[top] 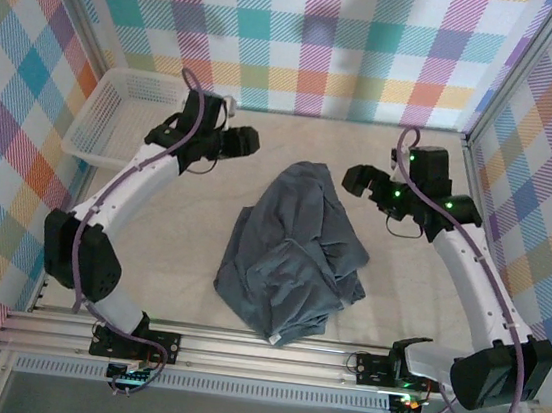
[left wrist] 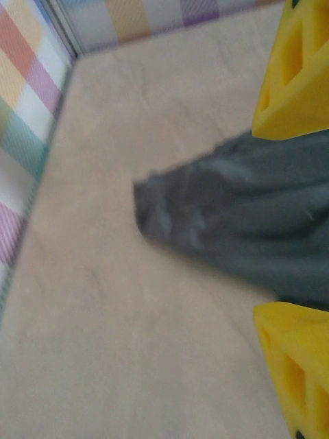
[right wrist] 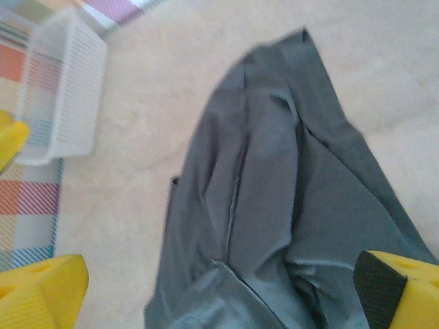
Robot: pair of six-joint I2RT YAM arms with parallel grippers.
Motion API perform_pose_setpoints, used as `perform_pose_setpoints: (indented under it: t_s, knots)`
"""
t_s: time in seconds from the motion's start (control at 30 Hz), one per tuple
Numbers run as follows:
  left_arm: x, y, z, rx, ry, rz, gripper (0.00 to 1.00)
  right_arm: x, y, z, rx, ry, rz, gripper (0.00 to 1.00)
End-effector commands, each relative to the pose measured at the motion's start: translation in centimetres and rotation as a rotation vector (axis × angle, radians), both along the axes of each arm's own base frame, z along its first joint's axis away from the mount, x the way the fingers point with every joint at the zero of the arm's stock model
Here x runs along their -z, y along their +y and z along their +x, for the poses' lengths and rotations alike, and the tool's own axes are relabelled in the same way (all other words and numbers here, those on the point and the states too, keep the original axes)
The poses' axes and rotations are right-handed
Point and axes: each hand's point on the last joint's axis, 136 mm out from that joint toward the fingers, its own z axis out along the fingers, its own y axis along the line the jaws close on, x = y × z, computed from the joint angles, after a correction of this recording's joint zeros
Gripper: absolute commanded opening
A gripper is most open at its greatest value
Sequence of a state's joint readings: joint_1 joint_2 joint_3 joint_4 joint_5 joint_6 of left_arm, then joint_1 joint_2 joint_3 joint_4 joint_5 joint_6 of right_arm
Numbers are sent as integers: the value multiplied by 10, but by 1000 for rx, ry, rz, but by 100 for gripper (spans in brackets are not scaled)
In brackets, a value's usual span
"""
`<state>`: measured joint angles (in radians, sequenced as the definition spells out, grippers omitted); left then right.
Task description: Fold the inside-out t-shirt
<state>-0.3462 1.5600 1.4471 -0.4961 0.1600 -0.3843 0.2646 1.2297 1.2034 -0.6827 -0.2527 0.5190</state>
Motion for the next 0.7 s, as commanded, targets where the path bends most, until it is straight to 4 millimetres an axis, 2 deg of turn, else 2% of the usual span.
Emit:
perform_pose_setpoints:
  t_s: [0.0,0.1,0.2,0.3,0.37,0.43,0.5,0.53,0.57,0.6,0.67]
  knots:
    - [-19,35,-38,-104,-71,31,69,49,4,-40,-50,168,-67,96]
    - [32,58,-79,-175,52,66,70,71,32,-81,-175,172,-137,92]
    - [82,69,-110,-199,178,91,70,92,67,-119,-314,170,-188,84]
    - [114,69,-122,-195,272,103,70,117,108,-155,-485,178,-285,83]
    - [128,66,-120,-190,319,110,70,133,134,-169,-577,191,-341,85]
    - [141,59,-114,-173,355,107,70,150,158,-172,-637,187,-414,86]
    - [149,51,-107,-159,378,90,70,168,170,-160,-615,162,-494,88]
    - [153,49,-104,-157,386,82,70,176,174,-150,-588,147,-527,86]
    - [156,47,-103,-154,392,79,69,183,171,-139,-543,129,-576,78]
    - [159,46,-102,-156,398,79,69,186,167,-128,-493,106,-626,63]
    - [164,48,-101,-163,407,88,69,184,162,-117,-447,75,-678,35]
